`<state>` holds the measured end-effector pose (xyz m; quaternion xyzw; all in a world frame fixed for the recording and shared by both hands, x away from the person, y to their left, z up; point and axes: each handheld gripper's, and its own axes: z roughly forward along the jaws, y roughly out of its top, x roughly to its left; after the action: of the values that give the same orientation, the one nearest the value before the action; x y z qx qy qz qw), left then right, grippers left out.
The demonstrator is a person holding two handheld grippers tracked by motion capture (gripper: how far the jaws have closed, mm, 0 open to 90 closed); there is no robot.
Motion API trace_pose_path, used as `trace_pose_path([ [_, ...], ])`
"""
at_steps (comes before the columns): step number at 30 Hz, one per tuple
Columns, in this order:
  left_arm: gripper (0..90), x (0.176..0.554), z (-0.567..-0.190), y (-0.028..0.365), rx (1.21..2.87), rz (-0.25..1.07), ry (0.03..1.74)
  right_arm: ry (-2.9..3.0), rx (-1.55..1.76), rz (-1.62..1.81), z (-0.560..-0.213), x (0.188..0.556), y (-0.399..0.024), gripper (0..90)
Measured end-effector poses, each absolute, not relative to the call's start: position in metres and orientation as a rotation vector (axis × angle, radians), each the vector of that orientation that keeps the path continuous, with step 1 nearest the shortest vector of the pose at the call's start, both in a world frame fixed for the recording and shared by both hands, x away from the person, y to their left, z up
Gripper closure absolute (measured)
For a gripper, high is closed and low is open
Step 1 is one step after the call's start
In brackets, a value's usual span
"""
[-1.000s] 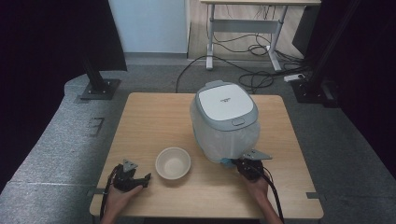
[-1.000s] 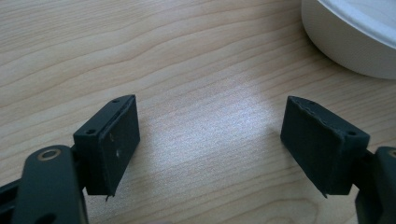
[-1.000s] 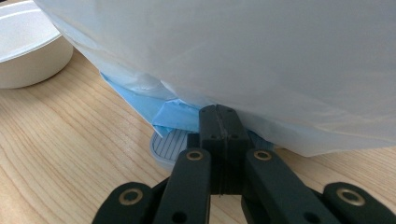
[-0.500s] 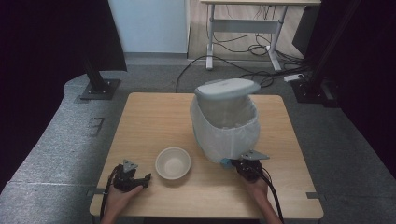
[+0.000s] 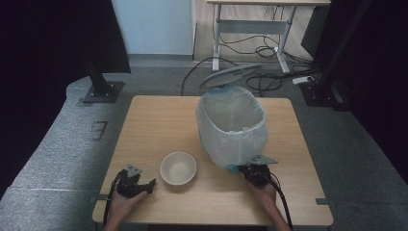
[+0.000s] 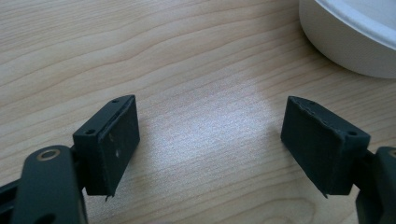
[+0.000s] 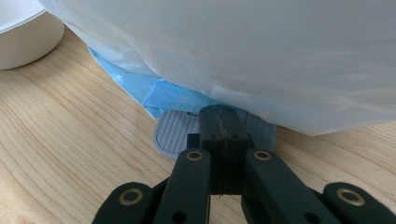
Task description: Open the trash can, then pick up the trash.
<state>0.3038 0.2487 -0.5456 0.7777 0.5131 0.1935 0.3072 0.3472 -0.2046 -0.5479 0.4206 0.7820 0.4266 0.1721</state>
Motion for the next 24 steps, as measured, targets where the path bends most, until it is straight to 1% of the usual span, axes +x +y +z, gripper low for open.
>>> trace_pose_path([
  [13, 19.0, 0.303, -0.545, 0.246, 2.056, 0.512, 1.370, 2.217, 1.192, 1.212, -0.548, 0.347, -0.205, 89.3],
  [16, 20.0, 0.304, -0.544, 0.246, 2.059, 0.502, 1.375, 2.222, 1.192, 1.217, -0.548, 0.348, -0.205, 89.3],
  [18, 21.9, 0.304, -0.542, 0.246, 2.049, 0.482, 1.378, 2.223, 1.194, 1.220, -0.548, 0.348, -0.206, 89.3],
  [20, 26.2, 0.303, -0.537, 0.246, 2.034, 0.485, 1.374, 2.224, 1.194, 1.221, -0.548, 0.348, -0.206, 89.3],
  [22, 28.7, 0.302, -0.529, 0.246, 1.984, 0.513, 1.386, 2.224, 1.195, 1.222, -0.548, 0.348, -0.206, 89.3],
  [24, 31.1, 0.300, -0.521, 0.247, 1.928, 0.512, 1.389, 2.225, 1.194, 1.223, -0.548, 0.348, -0.206, 89.3],
])
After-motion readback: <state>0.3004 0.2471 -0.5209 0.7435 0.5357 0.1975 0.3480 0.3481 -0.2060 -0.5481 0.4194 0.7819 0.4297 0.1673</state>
